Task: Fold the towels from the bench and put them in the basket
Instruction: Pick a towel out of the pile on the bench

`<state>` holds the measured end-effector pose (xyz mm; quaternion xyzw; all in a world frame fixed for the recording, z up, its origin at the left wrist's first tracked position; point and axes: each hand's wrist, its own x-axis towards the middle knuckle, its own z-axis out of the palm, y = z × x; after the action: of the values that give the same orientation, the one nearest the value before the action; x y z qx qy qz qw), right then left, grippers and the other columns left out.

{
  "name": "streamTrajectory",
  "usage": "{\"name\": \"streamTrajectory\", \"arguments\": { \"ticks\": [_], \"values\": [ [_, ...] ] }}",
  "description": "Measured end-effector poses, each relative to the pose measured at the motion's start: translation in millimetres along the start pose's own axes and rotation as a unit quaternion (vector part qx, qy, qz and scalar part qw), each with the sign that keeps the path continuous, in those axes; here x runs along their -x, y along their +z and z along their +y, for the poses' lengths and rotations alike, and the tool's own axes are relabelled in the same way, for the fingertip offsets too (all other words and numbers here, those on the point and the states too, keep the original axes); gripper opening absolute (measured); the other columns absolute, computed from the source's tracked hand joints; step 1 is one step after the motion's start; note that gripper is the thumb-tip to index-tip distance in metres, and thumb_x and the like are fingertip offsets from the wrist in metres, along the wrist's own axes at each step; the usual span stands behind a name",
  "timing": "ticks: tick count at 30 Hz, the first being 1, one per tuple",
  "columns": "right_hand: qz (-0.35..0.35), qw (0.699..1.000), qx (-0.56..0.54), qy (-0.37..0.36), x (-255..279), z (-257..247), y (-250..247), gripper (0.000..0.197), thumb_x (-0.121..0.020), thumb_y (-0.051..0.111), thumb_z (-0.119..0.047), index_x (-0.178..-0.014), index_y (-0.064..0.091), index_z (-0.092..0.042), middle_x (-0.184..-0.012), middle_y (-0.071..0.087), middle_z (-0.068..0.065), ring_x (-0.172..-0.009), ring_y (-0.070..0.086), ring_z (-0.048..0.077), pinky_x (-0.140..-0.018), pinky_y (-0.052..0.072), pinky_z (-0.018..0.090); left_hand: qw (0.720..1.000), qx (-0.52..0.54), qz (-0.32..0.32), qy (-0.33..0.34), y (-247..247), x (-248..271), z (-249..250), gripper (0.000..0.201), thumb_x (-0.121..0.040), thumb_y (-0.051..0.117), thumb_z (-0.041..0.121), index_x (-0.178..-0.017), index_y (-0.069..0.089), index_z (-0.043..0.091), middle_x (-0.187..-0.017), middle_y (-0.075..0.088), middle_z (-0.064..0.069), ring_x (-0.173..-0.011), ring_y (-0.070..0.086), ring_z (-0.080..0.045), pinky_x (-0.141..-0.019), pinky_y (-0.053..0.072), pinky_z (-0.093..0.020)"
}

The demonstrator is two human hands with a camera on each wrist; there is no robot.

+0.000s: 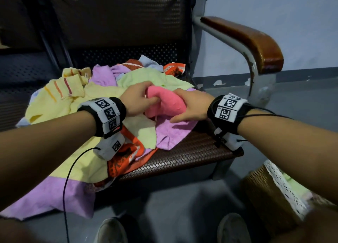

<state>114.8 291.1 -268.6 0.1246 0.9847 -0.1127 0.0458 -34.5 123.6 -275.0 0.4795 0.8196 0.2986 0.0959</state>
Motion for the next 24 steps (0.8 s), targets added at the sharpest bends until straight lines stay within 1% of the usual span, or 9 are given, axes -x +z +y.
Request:
{"name": "streamTrajectory", "arguments": {
  "ticks": [3,5,8,11,14,16,19,22,24],
  "values": [
    [0.073,0.991,-0.112,-0.006,11,-5,-17,0.055,-0.071,0.076,-0.046,-0.118,0.051,-0.032,-0.099,0.066,-0.013,-0.088,0.065,0.012,-0.074,0.051,0.028,0.993,0.076,0.081,0.049,-12,-4,37,0.033,-0.08,0.074,0.039,-0.101,0.066,0.016,-0.094,0.069,0.0,-0.088,0.065,-0.019,-0.082,0.054,-0.04],
    [0.092,0.971,-0.223,0.005,25,-2,-33,0.043,-0.079,0.077,-0.032,-0.118,0.059,-0.03,-0.102,0.069,-0.011,-0.093,0.067,0.011,-0.08,0.05,0.026,0.978,0.157,0.121,0.072,-20,-5,68,0.041,-0.074,0.078,0.046,-0.104,0.069,0.02,-0.096,0.071,0.003,-0.09,0.067,-0.015,-0.085,0.054,-0.037],
    [0.126,0.927,-0.353,0.009,58,12,-51,0.032,-0.087,0.074,-0.016,-0.117,0.065,-0.016,-0.105,0.074,-0.002,-0.094,0.069,0.006,-0.087,0.054,0.022,0.95,0.256,0.143,0.105,-27,-9,113,0.051,-0.071,0.081,0.052,-0.11,0.069,0.022,-0.1,0.07,0.005,-0.092,0.065,-0.009,-0.086,0.054,-0.03],
    [0.181,0.876,-0.447,0.026,106,35,-61,0.034,-0.086,0.072,-0.015,-0.118,0.066,-0.007,-0.112,0.074,0.011,-0.105,0.07,0.019,-0.095,0.055,0.035,0.924,0.346,0.064,0.147,-11,-10,159,0.073,-0.069,0.078,0.055,-0.129,0.055,0.02,-0.119,0.063,-0.001,-0.101,0.062,-0.001,-0.088,0.051,-0.021],
    [0.247,0.797,-0.546,0.067,163,70,-64,0.032,-0.08,0.068,-0.02,-0.11,0.071,-0.01,-0.108,0.074,0.012,-0.101,0.07,0.025,-0.094,0.055,0.041,0.878,0.446,-0.044,0.165,37,-12,208,0.081,-0.073,0.08,0.038,-0.138,0.037,0.017,-0.122,0.065,0.01,-0.11,0.063,0.001,-0.092,0.052,-0.022],
    [0.297,0.742,-0.591,0.107,200,96,-59,0.029,-0.08,0.068,-0.022,-0.106,0.072,-0.01,-0.101,0.074,0.011,-0.094,0.069,0.024,-0.089,0.056,0.04,0.865,0.457,-0.135,0.158,77,-18,243,0.064,-0.078,0.083,0.024,-0.131,0.049,0.017,-0.117,0.072,0.007,-0.111,0.067,-0.01,-0.092,0.054,-0.028],
    [0.361,0.663,-0.63,0.182,257,135,-36,0.03,-0.083,0.069,-0.024,-0.108,0.072,-0.007,-0.1,0.074,0.011,-0.091,0.072,0.023,-0.082,0.058,0.037,0.875,0.393,-0.241,0.147,140,-26,299,0.028,-0.084,0.079,0.017,-0.109,0.066,0.019,-0.102,0.077,0.004,-0.096,0.073,-0.011,-0.081,0.056,-0.025],
    [0.405,0.582,-0.645,0.284,315,174,-1,0.036,-0.083,0.071,-0.029,-0.11,0.072,-0.006,-0.103,0.076,0.016,-0.094,0.074,0.03,-0.084,0.06,0.043,0.867,0.357,-0.328,0.11,209,-29,348,0.029,-0.085,0.077,0.025,-0.112,0.068,0.018,-0.101,0.077,0.0,-0.087,0.074,-0.016,-0.064,0.055,-0.022],
    [0.43,0.528,-0.635,0.365,350,198,27,0.042,-0.078,0.073,-0.031,-0.111,0.071,-0.005,-0.101,0.076,0.016,-0.092,0.075,0.03,-0.083,0.061,0.046,0.874,0.298,-0.372,0.091,259,-25,374,0.028,-0.089,0.072,0.024,-0.113,0.068,0.012,-0.102,0.075,-0.006,-0.078,0.071,-0.018,-0.059,0.052,-0.022]
  ]
}}
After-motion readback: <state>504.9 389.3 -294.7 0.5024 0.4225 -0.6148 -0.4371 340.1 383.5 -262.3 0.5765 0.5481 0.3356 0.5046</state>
